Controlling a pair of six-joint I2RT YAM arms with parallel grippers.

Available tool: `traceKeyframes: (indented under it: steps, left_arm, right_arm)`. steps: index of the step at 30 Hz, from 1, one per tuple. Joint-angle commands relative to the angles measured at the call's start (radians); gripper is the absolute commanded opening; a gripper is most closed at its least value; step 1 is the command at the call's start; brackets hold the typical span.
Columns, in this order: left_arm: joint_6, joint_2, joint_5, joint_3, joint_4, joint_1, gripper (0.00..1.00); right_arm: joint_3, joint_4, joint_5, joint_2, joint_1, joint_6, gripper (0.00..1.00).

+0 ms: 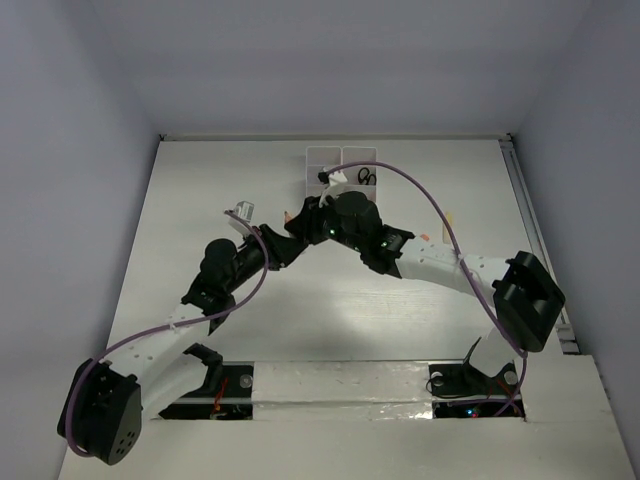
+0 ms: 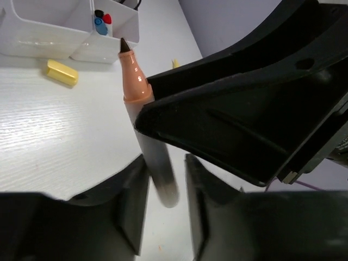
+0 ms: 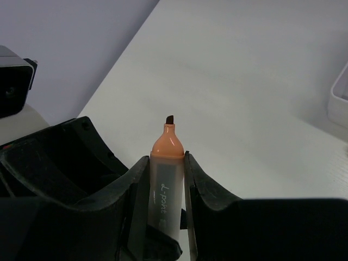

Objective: Sort the stationery into containers
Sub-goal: Pick up the pen from the center of the board, then close the pen cap on the pen.

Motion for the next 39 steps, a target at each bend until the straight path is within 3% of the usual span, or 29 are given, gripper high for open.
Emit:
traceKeyframes:
  steps: [1, 2, 3, 4, 6, 9, 13, 15, 18, 20, 21, 23, 25, 27, 30, 33, 35, 39]
  left_arm:
    - [0.02, -0.019, -0.044, 0.011, 0.074, -0.006, 0.25]
    - [0.024, -0.022, -0.052, 0.012, 0.064, -0.015, 0.18]
    - [0.028, -0.025, -0.066, 0.012, 0.048, -0.015, 0.04]
    - [0.035, -0.029, -0.069, 0.014, 0.04, -0.015, 0.0]
    - [0.043, -0.032, -0.069, 0.011, 0.029, -0.015, 0.0]
    - [0.058, -0.057, -0.049, -0.012, 0.028, -0.015, 0.0]
    - [0.089, -0.104, -0.032, -0.048, -0.009, -0.015, 0.0]
    - [0.103, -0.134, -0.02, -0.058, -0.035, -0.015, 0.0]
    - [0.107, -0.166, -0.015, -0.049, -0.099, -0.015, 0.0]
    - [0.112, -0.206, -0.011, -0.022, -0.138, -0.015, 0.0]
    - [0.115, -0.221, -0.011, -0.007, -0.184, -0.015, 0.0]
    - [0.135, -0.252, -0.003, 0.048, -0.231, -0.015, 0.0]
    - [0.158, -0.263, 0.029, 0.116, -0.294, -0.015, 0.0]
    - [0.185, -0.263, 0.06, 0.168, -0.375, -0.015, 0.0]
    - [0.276, -0.253, 0.081, 0.291, -0.481, -0.015, 0.0]
    - [0.403, -0.238, 0.08, 0.433, -0.651, -0.015, 0.0]
    - [0.46, -0.229, 0.071, 0.466, -0.687, -0.015, 0.0]
    - [0.512, -0.22, 0.058, 0.466, -0.684, -0.015, 0.0]
  right_arm:
    - [-0.008, 0.06, -0.009, -0.017, 0.01, 0.008, 0.04]
    - [-0.011, 0.059, -0.002, -0.018, 0.01, 0.007, 0.04]
    - [-0.015, 0.059, 0.001, -0.021, 0.01, 0.005, 0.04]
    - [-0.015, 0.053, 0.002, -0.026, 0.01, 0.004, 0.04]
    - [-0.015, 0.043, 0.007, -0.033, 0.01, -0.004, 0.04]
    - [-0.014, -0.003, 0.031, -0.063, 0.01, -0.021, 0.14]
    - [-0.018, -0.099, -0.016, -0.13, -0.019, -0.036, 0.5]
    - [-0.056, -0.139, -0.055, -0.194, -0.047, -0.059, 0.62]
    - [-0.11, -0.179, -0.03, -0.311, -0.092, -0.075, 0.66]
    - [-0.153, -0.216, 0.036, -0.369, -0.133, -0.07, 0.6]
    - [-0.203, -0.23, 0.059, -0.394, -0.189, -0.062, 0.53]
    - [-0.25, -0.299, 0.096, -0.437, -0.265, -0.03, 0.2]
    - [-0.303, -0.358, 0.128, -0.434, -0.358, -0.018, 0.02]
    - [-0.331, -0.386, 0.169, -0.411, -0.406, -0.016, 0.01]
    - [-0.36, -0.441, 0.29, -0.339, -0.46, -0.022, 0.14]
    - [-0.383, -0.443, 0.266, -0.273, -0.533, -0.015, 0.5]
    - [-0.373, -0.435, 0.237, -0.247, -0.559, -0.007, 0.63]
    - [-0.302, -0.477, 0.228, -0.147, -0.595, -0.012, 0.69]
